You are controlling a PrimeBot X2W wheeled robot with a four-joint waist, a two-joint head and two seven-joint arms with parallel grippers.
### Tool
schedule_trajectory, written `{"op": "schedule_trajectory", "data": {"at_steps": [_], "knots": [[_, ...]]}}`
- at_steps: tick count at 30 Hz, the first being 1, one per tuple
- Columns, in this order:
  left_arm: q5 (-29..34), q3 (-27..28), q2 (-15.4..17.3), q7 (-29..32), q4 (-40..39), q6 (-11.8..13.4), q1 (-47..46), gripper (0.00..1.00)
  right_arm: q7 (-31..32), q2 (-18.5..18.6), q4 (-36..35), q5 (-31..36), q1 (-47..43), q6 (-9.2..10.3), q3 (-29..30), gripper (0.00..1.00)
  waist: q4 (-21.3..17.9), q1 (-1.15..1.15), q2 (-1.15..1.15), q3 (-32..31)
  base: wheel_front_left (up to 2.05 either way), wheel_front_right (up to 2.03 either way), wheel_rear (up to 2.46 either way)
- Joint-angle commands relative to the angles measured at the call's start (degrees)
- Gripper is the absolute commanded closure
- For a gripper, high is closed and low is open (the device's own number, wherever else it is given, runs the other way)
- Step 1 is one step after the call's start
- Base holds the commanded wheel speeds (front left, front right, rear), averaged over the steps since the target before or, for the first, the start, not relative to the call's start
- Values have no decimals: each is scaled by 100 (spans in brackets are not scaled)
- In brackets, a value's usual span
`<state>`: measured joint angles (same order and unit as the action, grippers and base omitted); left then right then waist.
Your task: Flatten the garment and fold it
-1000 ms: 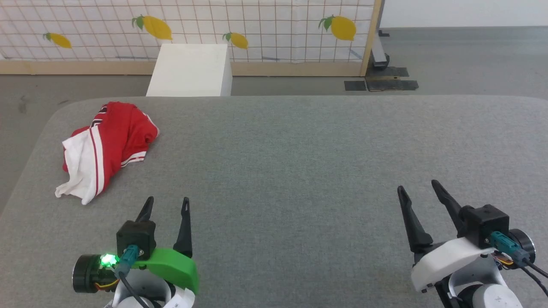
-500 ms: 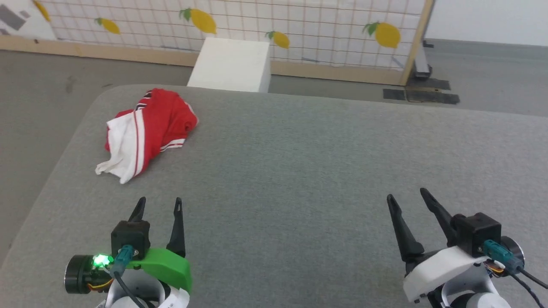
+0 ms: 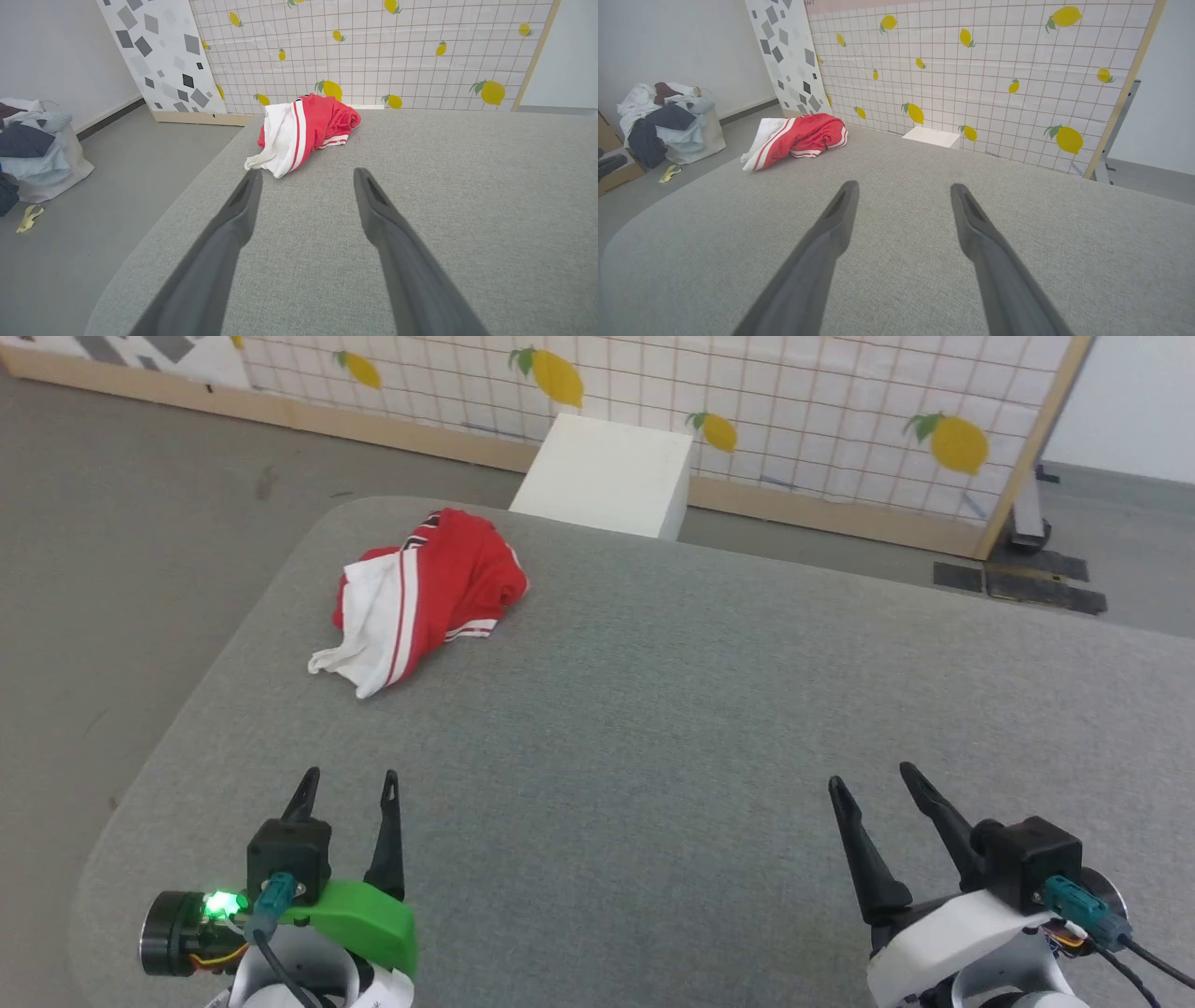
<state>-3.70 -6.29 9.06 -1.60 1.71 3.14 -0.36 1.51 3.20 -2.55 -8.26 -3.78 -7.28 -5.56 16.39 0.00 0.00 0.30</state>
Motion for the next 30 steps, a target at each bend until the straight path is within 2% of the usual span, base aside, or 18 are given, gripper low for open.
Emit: {"op": "schedule_trajectory", "data": {"at_steps": [1, 17, 21, 23, 26, 28, 30], "knots": [[-56, -5, 36, -47, 11, 23, -17, 0, -9, -5, -35, -45, -76, -21, -11, 0, 110, 0, 0, -1, 0, 0, 0], [-157, -7, 104, -33, -29, 79, -44, 0, 29, -27, -97, -21, -70, -21, -38, 0, 140, 0, 0, 80, 0, 0, 0], [-342, 28, 206, 176, -158, -96, -184, 0, 77, -28, -158, 33, -19, -21, -41, 0, 44, 0, 0, 189, 0, 0, 0], [-552, 70, 285, 471, -205, -274, -338, 0, 107, -11, -214, 63, 13, -21, -28, 0, -8, 0, 0, 271, 0, 0, 0], [-799, 132, 603, 1056, -212, -621, -808, 0, 160, 52, -331, 96, 85, -21, -23, 0, -111, 0, 0, 464, 0, 0, 0], [-1148, 180, 915, 1828, -21, -843, -1341, 0, 207, 121, -434, 120, 172, -21, -25, 0, -226, 0, 0, 661, 0, 0, 0], [-1457, 194, 1139, 2436, 193, -940, -1750, 0, 233, 161, -511, 137, 237, -21, -23, 0, -312, 0, 0, 822, 0, 0, 0]]}}
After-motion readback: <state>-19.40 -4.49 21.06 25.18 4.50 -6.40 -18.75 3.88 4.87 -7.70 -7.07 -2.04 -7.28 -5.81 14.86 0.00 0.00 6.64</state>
